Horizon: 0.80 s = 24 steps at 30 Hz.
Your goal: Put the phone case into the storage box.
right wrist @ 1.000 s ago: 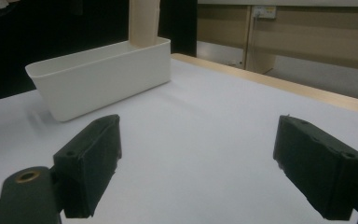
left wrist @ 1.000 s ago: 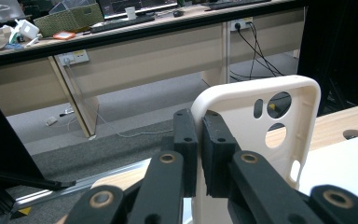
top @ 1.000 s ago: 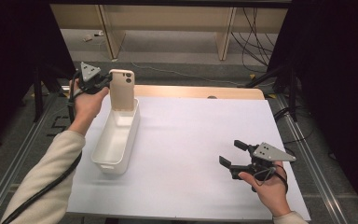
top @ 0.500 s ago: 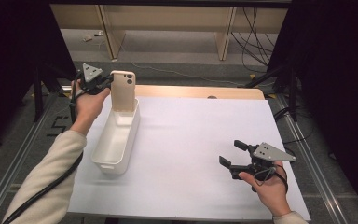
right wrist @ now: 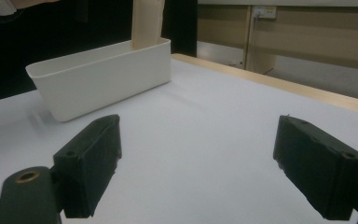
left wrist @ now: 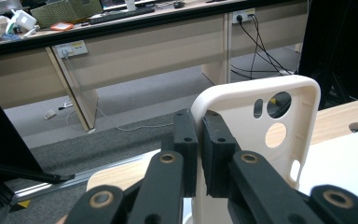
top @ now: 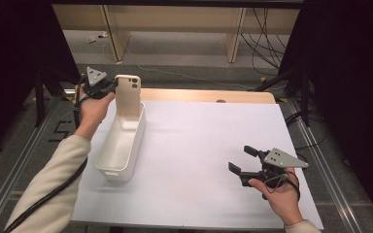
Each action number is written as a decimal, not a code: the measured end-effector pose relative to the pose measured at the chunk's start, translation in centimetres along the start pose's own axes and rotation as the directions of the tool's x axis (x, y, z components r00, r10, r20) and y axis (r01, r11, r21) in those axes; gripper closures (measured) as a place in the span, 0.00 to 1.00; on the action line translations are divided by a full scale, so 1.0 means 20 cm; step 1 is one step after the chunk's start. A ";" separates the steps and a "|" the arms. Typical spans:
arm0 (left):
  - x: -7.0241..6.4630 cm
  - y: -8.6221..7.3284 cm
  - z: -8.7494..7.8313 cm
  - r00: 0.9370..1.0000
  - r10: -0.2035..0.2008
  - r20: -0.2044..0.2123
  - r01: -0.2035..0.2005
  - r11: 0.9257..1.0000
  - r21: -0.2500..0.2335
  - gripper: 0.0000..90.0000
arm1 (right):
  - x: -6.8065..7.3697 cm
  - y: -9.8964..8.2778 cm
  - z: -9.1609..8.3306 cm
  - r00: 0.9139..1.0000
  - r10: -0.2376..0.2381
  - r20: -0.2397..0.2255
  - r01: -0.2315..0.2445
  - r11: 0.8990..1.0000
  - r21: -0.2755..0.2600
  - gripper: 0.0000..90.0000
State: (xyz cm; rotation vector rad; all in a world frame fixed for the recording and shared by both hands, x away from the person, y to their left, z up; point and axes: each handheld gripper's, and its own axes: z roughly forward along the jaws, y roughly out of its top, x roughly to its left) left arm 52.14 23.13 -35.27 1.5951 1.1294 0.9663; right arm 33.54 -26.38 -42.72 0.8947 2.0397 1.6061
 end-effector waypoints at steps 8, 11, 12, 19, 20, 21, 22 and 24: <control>0.04 0.00 0.01 0.993 0.120 -0.006 -0.120 0.993 0.013 0.95 | 0.00 0.00 0.00 1.000 0.000 -0.006 0.000 1.000 0.001 0.18; 0.04 0.00 0.01 0.993 0.119 -0.006 -0.119 0.993 0.018 0.95 | 0.00 0.00 0.00 1.000 0.000 -0.005 0.000 1.000 0.002 0.18; 0.04 0.00 0.01 0.993 0.121 -0.006 -0.121 0.992 0.019 0.95 | 0.00 0.00 0.00 1.000 0.001 -0.005 -0.001 1.000 0.002 0.18; 0.04 -0.01 0.02 0.994 0.108 -0.006 -0.107 0.994 0.025 0.95 | 0.00 0.00 0.01 1.000 0.005 -0.010 -0.005 1.000 0.000 0.18; 0.04 -0.01 0.02 0.994 0.111 -0.006 -0.111 0.994 0.025 0.95 | 0.00 0.00 0.00 1.000 0.002 -0.006 -0.002 1.000 0.002 0.18; 0.04 -0.01 0.02 0.993 0.115 -0.004 -0.114 0.993 0.026 0.95 | 0.00 0.00 0.00 1.000 0.004 -0.005 -0.004 1.000 0.003 0.18; 0.04 -0.01 0.02 0.993 0.118 -0.003 -0.118 0.993 0.027 0.95 | 0.00 0.00 0.00 1.000 0.004 -0.006 -0.004 1.000 0.004 0.18; 0.04 -0.02 0.03 0.993 0.116 -0.003 -0.116 0.993 0.027 0.95 | 0.00 0.00 0.00 1.000 0.005 -0.011 -0.005 1.000 0.010 0.18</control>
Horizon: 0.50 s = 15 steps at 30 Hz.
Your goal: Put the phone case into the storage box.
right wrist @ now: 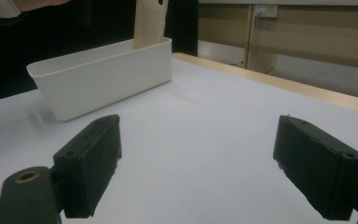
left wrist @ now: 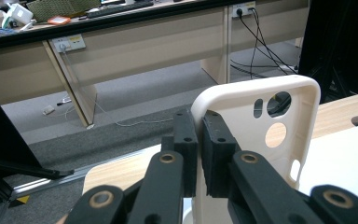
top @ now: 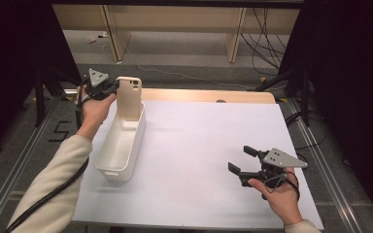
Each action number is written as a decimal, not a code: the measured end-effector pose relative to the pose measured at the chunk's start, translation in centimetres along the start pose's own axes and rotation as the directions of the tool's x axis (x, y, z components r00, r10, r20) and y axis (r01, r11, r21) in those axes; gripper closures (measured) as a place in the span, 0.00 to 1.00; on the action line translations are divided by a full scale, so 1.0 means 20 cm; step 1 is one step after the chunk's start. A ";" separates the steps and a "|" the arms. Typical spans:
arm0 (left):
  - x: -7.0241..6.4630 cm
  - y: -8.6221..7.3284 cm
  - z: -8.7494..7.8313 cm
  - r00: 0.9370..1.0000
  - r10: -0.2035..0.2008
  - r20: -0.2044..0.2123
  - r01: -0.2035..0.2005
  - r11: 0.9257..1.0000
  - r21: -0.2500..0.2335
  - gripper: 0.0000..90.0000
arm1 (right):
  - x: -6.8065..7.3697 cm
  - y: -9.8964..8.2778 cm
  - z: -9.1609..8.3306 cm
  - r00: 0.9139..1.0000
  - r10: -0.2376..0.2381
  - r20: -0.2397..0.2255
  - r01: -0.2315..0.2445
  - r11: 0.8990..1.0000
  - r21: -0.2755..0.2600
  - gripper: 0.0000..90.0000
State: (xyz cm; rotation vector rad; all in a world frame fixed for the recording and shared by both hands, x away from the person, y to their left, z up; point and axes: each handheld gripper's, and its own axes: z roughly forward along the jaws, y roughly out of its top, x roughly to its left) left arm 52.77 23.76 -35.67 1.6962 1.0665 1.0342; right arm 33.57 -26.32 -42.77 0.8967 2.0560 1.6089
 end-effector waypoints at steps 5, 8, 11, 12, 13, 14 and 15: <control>0.00 -0.01 0.01 1.000 -0.007 0.001 0.007 1.000 0.008 0.95 | 0.00 0.00 0.00 1.000 0.000 0.001 0.000 1.000 -0.003 0.18; -0.01 -0.02 0.01 1.000 -0.013 0.003 0.013 1.000 0.015 0.95 | 0.00 0.00 0.00 1.000 0.001 -0.001 -0.001 1.000 -0.001 0.18; -0.01 -0.02 0.02 1.000 -0.009 0.002 0.009 1.000 0.017 0.95 | 0.00 0.00 0.00 1.000 0.000 0.001 0.000 1.000 -0.002 0.18; -0.01 -0.02 0.02 1.000 -0.005 0.003 0.005 1.000 0.018 0.95 | 0.00 0.00 0.00 1.000 0.002 0.002 -0.002 1.000 -0.009 0.18; -0.01 -0.03 0.02 1.000 -0.004 0.003 0.004 1.000 0.019 0.95 | 0.00 0.00 0.00 1.000 0.001 0.002 -0.001 1.000 -0.010 0.18; 0.00 -0.03 0.02 1.000 -0.001 0.003 0.001 1.000 0.020 0.95 | 0.00 0.00 0.00 1.000 0.001 0.002 -0.001 1.000 -0.009 0.18; 0.00 -0.03 0.02 1.000 0.001 0.003 -0.001 1.000 0.021 0.95 | 0.00 0.00 0.00 1.000 0.000 0.001 0.000 1.000 -0.010 0.18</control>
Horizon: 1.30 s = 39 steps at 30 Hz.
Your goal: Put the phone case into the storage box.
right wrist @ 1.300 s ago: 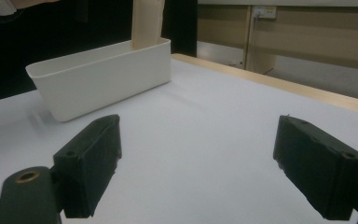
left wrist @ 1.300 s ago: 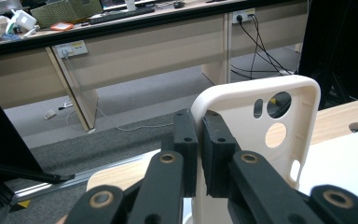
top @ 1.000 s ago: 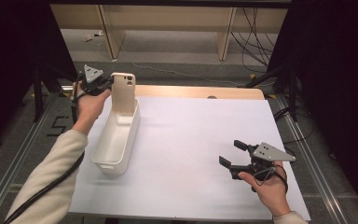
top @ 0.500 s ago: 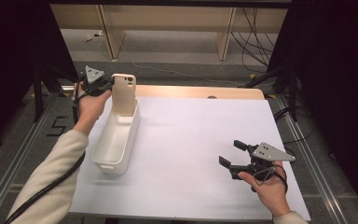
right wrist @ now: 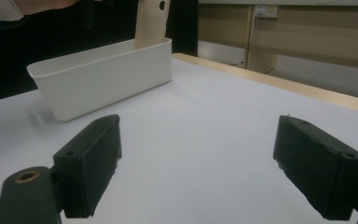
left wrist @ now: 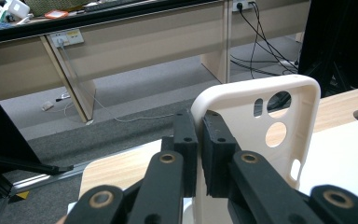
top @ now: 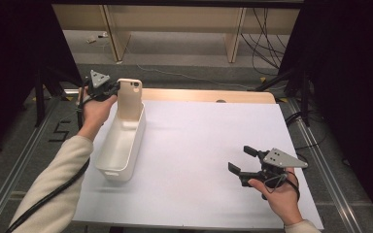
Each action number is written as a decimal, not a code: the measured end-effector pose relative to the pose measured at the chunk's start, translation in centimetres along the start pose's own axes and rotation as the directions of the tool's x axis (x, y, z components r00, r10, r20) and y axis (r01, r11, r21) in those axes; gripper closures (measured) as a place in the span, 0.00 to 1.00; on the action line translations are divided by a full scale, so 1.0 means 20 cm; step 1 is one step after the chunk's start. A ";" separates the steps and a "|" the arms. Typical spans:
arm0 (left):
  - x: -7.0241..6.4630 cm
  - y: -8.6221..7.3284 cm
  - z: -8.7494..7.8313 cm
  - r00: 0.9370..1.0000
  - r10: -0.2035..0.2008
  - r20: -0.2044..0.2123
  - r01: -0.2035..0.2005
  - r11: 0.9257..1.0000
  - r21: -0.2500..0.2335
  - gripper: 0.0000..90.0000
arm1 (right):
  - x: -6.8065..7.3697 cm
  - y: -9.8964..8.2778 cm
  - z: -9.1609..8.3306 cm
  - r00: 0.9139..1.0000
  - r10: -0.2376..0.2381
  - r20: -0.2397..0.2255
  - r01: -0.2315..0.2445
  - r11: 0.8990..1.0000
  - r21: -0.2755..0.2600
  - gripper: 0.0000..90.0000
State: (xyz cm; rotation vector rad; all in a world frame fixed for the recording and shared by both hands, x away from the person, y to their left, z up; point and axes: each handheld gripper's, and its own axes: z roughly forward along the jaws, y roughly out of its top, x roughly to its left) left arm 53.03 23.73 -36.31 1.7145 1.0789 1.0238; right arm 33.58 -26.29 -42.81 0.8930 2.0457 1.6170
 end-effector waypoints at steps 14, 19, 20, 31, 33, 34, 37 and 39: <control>0.00 -0.02 0.01 1.000 0.002 0.003 -0.002 1.000 0.008 0.95 | 0.00 0.00 -0.01 1.000 0.006 0.008 -0.006 1.000 0.006 0.18; -0.04 -0.04 0.02 0.993 -0.115 0.005 0.115 0.993 0.003 0.95 | 0.00 0.00 0.00 1.000 -0.003 0.003 0.003 1.000 0.001 0.18; -0.03 -0.04 0.02 0.993 -0.116 0.005 0.116 0.993 0.004 0.95 | 0.00 0.00 0.00 1.000 -0.003 0.004 0.003 1.000 0.001 0.18; -0.04 -0.06 0.04 0.993 -0.116 0.003 0.116 0.993 0.017 0.94 | 0.00 0.00 -0.01 1.000 0.005 0.009 -0.005 1.000 0.005 0.18; -0.04 -0.06 0.04 0.993 -0.118 0.004 0.118 0.993 0.019 0.94 | 0.00 0.00 -0.01 1.000 0.005 0.009 -0.005 1.000 0.006 0.18; -0.04 -0.06 0.04 0.992 -0.125 0.000 0.125 0.992 0.023 0.94 | 0.00 0.00 -0.01 1.000 0.005 0.009 -0.005 1.000 0.006 0.18; -0.04 -0.07 0.05 0.992 -0.128 -0.004 0.128 0.991 0.027 0.94 | 0.00 0.00 -0.01 1.000 0.005 0.009 -0.005 1.000 0.005 0.18; -0.04 -0.08 0.05 0.992 -0.126 -0.007 0.126 0.991 0.032 0.94 | 0.00 0.00 0.00 1.000 -0.007 0.012 0.007 1.000 0.001 0.18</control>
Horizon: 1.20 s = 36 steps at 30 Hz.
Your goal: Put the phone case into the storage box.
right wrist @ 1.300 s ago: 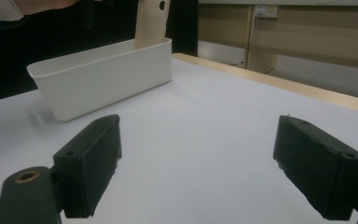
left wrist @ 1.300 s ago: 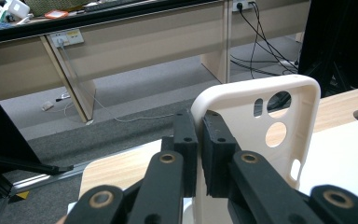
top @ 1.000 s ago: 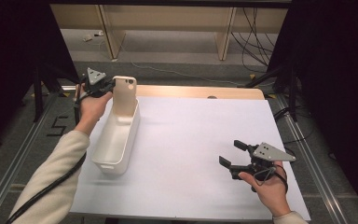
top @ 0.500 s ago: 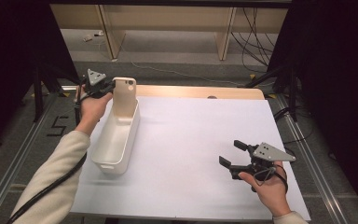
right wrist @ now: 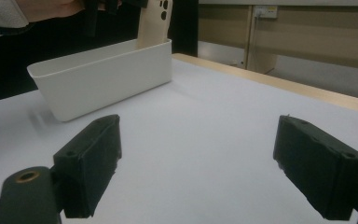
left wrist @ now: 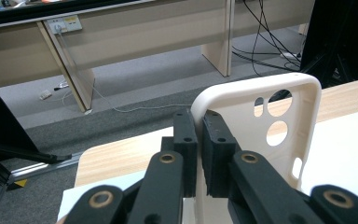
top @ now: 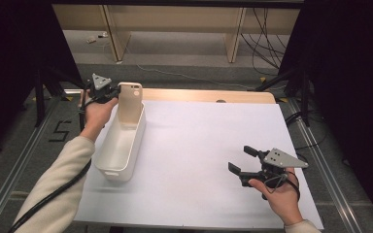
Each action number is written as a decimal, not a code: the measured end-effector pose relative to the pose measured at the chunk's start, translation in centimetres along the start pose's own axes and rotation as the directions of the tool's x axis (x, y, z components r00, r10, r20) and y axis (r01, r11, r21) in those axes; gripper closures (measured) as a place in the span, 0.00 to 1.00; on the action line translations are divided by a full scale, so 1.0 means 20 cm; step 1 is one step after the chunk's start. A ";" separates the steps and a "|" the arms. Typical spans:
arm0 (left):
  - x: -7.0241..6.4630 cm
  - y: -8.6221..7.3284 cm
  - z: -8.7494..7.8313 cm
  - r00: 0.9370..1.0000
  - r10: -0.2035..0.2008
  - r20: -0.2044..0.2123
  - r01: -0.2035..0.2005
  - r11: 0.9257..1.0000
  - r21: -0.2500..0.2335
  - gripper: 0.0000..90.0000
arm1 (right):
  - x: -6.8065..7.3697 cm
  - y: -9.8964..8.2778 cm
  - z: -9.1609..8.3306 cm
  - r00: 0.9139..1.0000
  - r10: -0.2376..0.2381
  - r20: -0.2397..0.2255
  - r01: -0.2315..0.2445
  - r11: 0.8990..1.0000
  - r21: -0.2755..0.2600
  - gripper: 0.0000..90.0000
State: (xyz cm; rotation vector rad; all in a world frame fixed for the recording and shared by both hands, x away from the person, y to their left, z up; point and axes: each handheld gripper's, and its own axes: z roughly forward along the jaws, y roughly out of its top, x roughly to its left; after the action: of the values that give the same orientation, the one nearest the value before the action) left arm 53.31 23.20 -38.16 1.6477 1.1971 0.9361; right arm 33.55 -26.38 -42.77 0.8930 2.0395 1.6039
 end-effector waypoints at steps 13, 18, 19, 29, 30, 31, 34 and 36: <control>0.00 -0.03 0.02 1.000 -0.001 0.004 0.001 1.000 0.024 0.94 | 0.00 0.00 0.00 1.000 0.001 0.000 -0.001 1.000 0.001 0.18; 0.00 -0.04 0.03 1.000 0.000 0.007 0.000 0.999 0.035 0.94 | 0.00 0.00 0.00 1.000 0.012 -0.003 -0.012 1.000 0.006 0.18; -0.01 -0.05 0.03 1.000 -0.001 0.008 0.000 0.999 0.036 0.94 | 0.00 0.00 0.00 1.000 0.012 -0.003 -0.012 1.000 0.005 0.18; -0.01 -0.06 0.04 1.000 0.001 0.007 -0.001 0.999 0.048 0.94 | 0.00 0.00 0.00 1.000 0.003 -0.007 -0.003 1.000 0.001 0.18; -0.01 -0.06 0.04 1.000 -0.001 0.006 0.000 0.999 0.049 0.94 | 0.00 0.00 0.00 1.000 0.006 -0.007 -0.006 1.000 0.002 0.18; -0.01 -0.06 0.04 1.000 -0.002 0.006 0.002 0.999 0.049 0.94 | 0.00 0.00 0.00 1.000 0.004 -0.009 -0.004 1.000 0.001 0.18; -0.01 -0.06 0.05 1.000 -0.005 0.005 0.005 0.999 0.051 0.94 | 0.00 0.00 0.00 1.000 0.005 -0.008 -0.005 1.000 0.002 0.18; -0.01 -0.06 0.05 1.000 -0.003 0.003 0.003 0.999 0.051 0.94 | 0.00 0.00 0.00 1.000 0.008 -0.015 -0.008 1.000 0.000 0.18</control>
State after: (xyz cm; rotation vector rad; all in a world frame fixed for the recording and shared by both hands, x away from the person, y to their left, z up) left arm 53.79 23.05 -39.57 1.6867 1.2304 0.9070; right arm 33.60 -26.34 -42.82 0.8926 2.0486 1.6201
